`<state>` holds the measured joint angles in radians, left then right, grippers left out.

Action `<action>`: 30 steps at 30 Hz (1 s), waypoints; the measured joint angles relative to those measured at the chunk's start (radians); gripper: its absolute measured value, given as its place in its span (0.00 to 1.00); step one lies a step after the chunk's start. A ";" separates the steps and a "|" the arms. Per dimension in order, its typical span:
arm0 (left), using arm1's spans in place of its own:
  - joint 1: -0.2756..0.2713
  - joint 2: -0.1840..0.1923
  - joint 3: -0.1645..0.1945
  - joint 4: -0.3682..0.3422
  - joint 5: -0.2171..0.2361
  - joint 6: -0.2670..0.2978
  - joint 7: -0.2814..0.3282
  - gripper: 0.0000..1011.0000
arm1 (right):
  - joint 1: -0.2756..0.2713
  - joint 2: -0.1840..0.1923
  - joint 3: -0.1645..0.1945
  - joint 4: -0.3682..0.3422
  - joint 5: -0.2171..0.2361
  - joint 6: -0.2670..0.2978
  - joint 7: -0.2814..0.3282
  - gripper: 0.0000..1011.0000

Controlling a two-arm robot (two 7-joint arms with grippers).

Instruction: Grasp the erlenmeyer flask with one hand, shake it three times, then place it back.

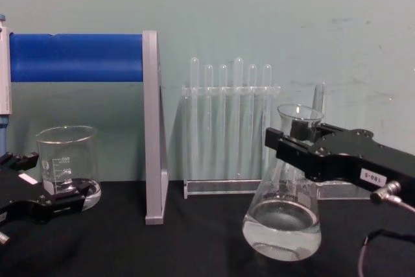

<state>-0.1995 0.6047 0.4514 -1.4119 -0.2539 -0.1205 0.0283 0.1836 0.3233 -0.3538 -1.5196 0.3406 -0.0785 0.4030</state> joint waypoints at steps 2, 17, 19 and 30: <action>0.000 0.000 0.000 0.000 0.000 0.000 0.000 0.99 | -0.001 -0.001 0.000 0.000 0.000 0.000 -0.001 0.45; 0.000 0.000 0.000 0.000 0.000 0.000 0.000 0.99 | -0.010 -0.022 -0.063 -0.039 0.005 0.013 0.034 0.44; 0.000 0.000 0.000 0.000 0.000 0.000 0.000 0.99 | -0.011 -0.020 -0.079 -0.051 0.009 0.015 0.049 0.45; 0.000 0.000 0.000 0.000 0.000 0.000 0.000 0.99 | -0.013 0.004 -0.147 -0.079 0.027 0.021 0.111 0.45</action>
<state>-0.1996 0.6047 0.4514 -1.4120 -0.2539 -0.1205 0.0283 0.1703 0.3277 -0.5012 -1.5988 0.3677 -0.0577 0.5143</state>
